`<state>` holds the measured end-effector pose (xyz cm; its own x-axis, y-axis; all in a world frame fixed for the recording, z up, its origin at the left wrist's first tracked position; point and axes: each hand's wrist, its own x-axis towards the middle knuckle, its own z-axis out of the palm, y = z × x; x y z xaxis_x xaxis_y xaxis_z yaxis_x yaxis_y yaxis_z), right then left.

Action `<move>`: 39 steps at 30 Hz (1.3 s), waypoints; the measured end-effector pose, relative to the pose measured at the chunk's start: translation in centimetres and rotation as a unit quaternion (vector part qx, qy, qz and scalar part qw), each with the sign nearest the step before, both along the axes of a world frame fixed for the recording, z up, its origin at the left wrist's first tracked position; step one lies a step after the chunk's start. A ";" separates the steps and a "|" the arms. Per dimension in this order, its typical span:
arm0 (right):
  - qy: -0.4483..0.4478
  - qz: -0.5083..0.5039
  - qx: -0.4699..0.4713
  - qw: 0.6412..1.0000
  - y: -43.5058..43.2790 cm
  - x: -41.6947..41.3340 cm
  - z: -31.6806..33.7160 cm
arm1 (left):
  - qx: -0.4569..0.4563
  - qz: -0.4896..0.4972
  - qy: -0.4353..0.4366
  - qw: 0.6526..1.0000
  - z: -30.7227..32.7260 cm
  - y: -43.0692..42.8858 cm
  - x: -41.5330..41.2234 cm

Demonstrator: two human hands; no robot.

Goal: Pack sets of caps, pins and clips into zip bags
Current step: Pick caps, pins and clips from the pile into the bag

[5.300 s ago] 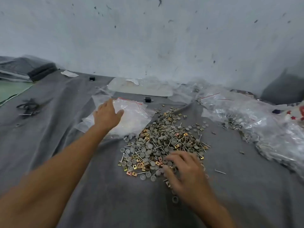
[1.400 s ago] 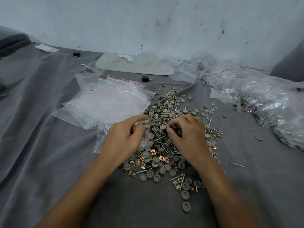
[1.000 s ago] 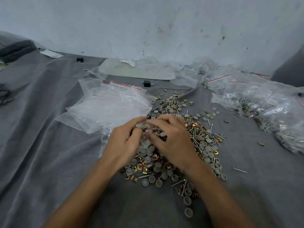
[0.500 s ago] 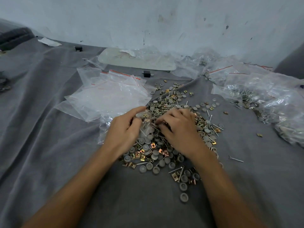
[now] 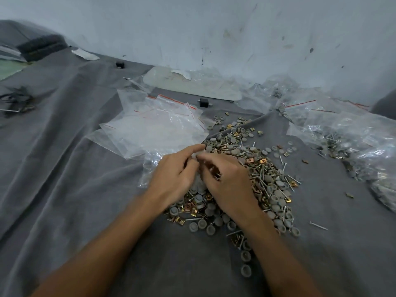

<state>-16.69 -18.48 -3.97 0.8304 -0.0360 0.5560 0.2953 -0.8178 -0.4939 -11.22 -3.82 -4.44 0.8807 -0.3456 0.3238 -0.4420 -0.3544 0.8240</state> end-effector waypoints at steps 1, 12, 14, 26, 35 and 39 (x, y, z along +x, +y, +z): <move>0.007 0.001 0.016 1.000 0.1 0.0 -0.1 | 0.003 0.001 -0.005 1.000 0.1 0.0 0.0; 0.063 0.042 0.021 0.997 -0.9 -0.1 0.0 | 0.006 0.006 -0.039 0.999 -0.4 0.0 0.2; 0.041 0.014 0.021 0.999 -1.6 0.0 0.3 | -0.006 0.014 -0.045 0.999 -0.7 0.0 0.4; 0.142 -0.102 -0.147 0.974 -5.1 0.0 0.4 | -0.015 0.015 -0.039 0.999 -1.0 0.1 0.5; 0.071 -0.104 -0.034 0.992 -4.8 -0.1 1.0 | -0.006 0.018 -0.035 0.999 -0.9 0.1 0.5; 0.062 -0.054 0.142 0.986 -4.6 -0.2 1.5 | -0.009 0.016 -0.026 0.999 -0.8 0.2 0.6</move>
